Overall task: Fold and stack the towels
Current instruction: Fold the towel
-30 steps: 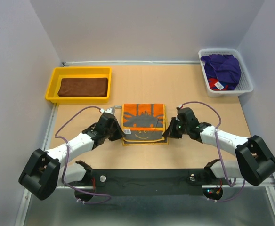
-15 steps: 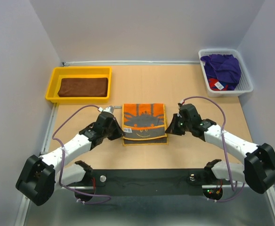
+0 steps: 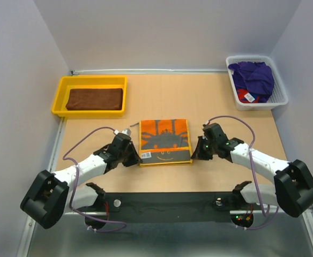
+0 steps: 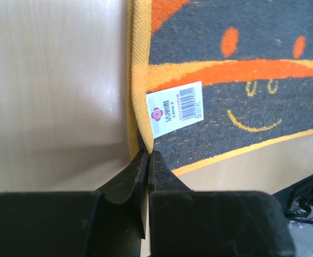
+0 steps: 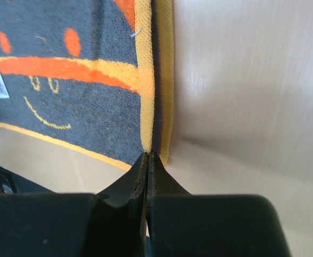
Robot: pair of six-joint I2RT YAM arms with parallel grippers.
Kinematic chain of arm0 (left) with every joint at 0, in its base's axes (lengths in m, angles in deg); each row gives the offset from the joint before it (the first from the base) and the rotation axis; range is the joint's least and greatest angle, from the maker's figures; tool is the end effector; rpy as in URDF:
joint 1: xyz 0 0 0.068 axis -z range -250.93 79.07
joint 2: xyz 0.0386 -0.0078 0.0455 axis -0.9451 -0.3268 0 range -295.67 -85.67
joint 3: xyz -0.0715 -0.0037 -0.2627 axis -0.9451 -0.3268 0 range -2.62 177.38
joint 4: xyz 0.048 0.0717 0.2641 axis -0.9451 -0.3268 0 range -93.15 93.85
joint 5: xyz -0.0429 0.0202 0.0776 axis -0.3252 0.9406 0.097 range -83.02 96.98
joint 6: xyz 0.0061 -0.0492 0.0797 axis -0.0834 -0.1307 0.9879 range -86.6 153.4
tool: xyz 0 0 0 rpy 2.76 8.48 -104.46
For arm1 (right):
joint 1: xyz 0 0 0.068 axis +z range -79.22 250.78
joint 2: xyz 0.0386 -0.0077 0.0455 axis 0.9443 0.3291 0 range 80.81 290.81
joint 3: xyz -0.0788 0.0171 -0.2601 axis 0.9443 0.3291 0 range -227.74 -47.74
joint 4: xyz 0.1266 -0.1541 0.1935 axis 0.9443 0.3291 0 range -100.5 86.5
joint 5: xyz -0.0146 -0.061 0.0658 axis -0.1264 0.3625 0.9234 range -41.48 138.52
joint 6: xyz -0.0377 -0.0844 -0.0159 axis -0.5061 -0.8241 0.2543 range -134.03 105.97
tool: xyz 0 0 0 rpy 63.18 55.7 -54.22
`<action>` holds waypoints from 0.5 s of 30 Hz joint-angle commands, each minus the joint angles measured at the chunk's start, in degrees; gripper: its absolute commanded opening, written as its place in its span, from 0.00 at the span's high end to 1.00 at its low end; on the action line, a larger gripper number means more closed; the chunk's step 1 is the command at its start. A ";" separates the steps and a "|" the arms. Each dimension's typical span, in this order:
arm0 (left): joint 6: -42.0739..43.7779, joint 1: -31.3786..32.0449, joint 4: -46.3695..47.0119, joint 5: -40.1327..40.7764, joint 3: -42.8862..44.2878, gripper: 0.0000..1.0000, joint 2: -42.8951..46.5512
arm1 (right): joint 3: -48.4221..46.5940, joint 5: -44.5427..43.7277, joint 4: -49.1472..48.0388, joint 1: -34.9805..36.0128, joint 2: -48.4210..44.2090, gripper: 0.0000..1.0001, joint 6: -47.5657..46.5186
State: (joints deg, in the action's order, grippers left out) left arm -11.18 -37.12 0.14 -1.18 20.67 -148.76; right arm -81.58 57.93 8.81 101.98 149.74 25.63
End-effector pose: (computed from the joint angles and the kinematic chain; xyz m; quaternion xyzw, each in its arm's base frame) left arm 0.2053 -0.1520 0.1178 -0.0581 0.9151 -0.2994 0.2638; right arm 0.2205 0.1498 0.1296 0.0450 0.9482 0.2403 0.2030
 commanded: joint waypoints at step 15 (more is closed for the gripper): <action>-0.86 1.71 1.36 -0.02 -1.94 0.59 0.66 | 1.33 -3.17 -0.94 0.35 0.09 0.74 -1.69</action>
State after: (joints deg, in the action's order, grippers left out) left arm -12.25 -35.88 6.09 -2.49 19.34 -152.39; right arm -79.59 56.31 8.60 102.01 153.23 25.06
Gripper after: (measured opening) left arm 0.318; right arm 0.177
